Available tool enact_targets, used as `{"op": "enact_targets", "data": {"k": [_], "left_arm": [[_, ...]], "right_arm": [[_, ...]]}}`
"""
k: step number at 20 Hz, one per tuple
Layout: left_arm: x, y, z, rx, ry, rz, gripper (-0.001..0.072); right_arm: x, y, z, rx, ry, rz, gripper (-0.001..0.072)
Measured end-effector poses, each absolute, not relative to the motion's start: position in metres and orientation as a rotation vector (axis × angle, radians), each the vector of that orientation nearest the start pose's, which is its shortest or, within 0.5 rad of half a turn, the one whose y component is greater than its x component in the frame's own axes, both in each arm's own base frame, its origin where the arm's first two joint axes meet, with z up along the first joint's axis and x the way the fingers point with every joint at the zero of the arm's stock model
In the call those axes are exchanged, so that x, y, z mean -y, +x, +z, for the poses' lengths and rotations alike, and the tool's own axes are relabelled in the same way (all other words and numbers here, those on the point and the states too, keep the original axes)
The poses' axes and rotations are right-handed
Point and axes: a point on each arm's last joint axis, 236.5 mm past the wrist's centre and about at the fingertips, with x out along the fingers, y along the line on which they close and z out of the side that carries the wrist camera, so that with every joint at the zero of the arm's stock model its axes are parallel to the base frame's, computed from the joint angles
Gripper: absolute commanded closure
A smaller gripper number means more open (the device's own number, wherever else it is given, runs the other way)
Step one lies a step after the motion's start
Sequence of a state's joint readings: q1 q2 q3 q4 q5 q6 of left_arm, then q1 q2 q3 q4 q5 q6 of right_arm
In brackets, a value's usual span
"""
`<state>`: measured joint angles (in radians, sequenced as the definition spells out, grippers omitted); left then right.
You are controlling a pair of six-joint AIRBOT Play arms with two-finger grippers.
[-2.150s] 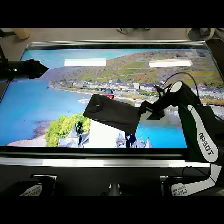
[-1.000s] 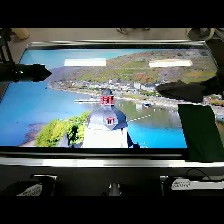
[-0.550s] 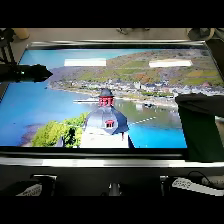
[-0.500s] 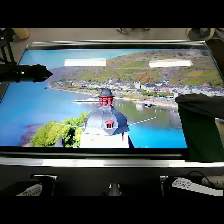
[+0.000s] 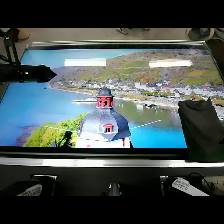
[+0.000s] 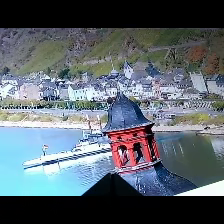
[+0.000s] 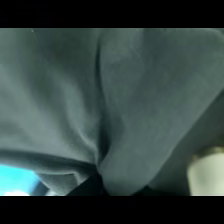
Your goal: Fold the shirts.
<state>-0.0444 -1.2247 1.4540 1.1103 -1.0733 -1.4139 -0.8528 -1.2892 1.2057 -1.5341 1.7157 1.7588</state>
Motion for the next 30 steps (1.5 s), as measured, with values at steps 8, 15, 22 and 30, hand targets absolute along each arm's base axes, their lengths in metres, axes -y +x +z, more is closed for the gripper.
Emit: {"op": "enact_targets", "data": {"k": [8,15,22,30], "left_arm": [[0.108,0.449,0.193,-0.768,-0.134,-0.362,0.0685],[0.051,0.463,0.119,-1.033,0.073,-0.033,0.0068],[0.065,0.422,0.056,-1.216,0.06,-0.05,0.011],[0.068,0.422,0.051,-1.189,0.045,-0.053,0.011]], "right_arm": [[0.259,0.234,0.058,-1.308,0.624,-0.762,0.0017],[0.136,0.428,0.165,-0.937,0.187,-0.309,0.0045],[-0.017,0.423,0.074,-1.359,0.258,0.019,0.0045],[-0.039,0.406,0.061,-1.471,0.276,0.068,0.0045]]}}
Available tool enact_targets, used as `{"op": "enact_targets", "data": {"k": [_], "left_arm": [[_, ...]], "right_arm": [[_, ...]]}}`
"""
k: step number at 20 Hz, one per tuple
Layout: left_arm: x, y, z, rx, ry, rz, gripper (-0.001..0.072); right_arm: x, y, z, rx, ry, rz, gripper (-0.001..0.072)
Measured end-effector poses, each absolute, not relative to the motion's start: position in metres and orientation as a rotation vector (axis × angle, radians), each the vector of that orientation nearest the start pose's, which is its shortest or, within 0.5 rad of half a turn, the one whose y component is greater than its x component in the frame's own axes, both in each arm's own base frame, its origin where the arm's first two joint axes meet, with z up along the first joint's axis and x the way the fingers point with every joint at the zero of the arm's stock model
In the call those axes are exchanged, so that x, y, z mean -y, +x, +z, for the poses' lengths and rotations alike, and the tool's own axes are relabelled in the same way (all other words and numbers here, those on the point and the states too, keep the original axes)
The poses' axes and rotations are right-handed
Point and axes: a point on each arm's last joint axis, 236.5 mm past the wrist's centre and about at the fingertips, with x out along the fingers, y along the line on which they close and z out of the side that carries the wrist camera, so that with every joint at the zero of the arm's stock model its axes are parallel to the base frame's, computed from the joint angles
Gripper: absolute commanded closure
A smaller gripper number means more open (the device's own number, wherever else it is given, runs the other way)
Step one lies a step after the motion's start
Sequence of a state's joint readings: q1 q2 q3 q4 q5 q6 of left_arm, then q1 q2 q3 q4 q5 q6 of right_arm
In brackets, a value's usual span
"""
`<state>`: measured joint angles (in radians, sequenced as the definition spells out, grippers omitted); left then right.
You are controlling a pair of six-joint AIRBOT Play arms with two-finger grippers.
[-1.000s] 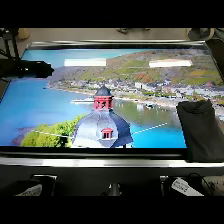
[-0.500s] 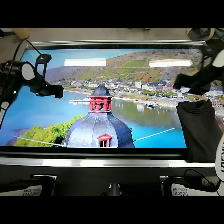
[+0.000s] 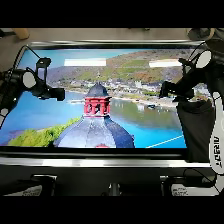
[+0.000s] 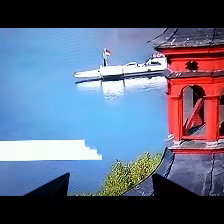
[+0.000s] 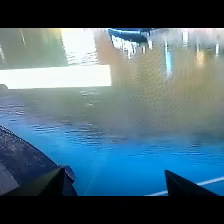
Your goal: Fold the shirts.
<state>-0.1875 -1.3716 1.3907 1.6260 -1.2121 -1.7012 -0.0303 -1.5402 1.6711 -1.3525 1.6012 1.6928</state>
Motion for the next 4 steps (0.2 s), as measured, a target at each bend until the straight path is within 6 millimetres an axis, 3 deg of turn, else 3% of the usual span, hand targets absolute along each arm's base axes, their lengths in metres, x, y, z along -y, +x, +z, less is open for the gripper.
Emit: {"op": "enact_targets", "data": {"k": [4], "left_arm": [[0.068,0.4229,0.0514,-1.185,0.044,-0.054,0.011]], "right_arm": [[-0.0407,0.4034,0.0605,-1.485,0.277,0.073,0.0045]]}}
